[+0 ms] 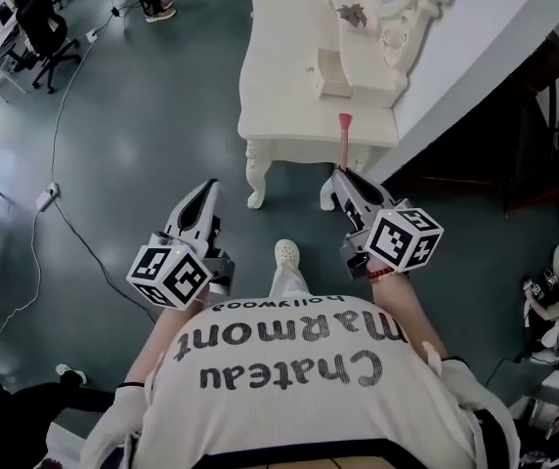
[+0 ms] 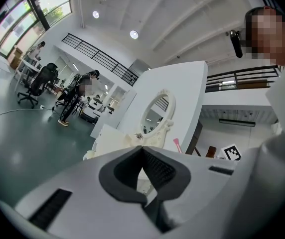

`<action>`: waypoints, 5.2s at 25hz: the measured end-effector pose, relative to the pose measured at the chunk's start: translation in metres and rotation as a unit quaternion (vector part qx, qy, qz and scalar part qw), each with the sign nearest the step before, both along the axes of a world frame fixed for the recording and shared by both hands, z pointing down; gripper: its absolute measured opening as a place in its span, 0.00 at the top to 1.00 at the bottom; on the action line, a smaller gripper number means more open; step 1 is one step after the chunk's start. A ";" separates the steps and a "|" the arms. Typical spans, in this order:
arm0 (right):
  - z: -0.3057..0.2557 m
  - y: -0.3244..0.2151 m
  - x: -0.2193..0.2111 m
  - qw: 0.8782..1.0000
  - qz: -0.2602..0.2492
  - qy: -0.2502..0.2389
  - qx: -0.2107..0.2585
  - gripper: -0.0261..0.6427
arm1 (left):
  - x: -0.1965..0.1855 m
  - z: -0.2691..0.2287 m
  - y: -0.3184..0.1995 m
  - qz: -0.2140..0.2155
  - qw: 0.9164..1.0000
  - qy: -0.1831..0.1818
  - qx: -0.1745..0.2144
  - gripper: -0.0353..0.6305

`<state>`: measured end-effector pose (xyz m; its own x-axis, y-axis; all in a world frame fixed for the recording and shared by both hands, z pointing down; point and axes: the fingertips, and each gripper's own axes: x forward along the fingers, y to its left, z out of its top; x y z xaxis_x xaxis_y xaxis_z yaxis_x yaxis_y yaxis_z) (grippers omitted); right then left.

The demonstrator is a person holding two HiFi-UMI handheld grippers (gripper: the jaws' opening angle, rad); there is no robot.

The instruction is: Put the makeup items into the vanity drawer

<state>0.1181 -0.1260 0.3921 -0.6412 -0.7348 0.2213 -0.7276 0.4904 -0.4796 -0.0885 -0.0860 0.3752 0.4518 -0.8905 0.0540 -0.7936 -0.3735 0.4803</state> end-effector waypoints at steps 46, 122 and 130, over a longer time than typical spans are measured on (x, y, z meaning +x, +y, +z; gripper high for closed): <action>0.074 -0.164 0.024 0.957 -0.063 0.203 -0.198 0.89 | -0.015 -0.028 -0.073 -0.053 0.998 0.027 0.027 0.93; 0.144 -0.218 0.027 0.800 0.040 0.382 -0.461 0.89 | -0.126 0.005 -0.260 0.088 0.988 0.114 -0.047 0.93; 0.150 -0.217 0.031 0.800 0.051 0.381 -0.461 0.89 | -0.132 0.009 -0.264 0.090 0.988 0.113 -0.049 0.93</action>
<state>0.1487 -0.3432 0.5424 -0.0090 -0.0751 0.9971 -0.9947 0.1030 -0.0013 -0.2206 -0.3503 0.3846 0.6122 -0.7906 0.0158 -0.5870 -0.4410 0.6789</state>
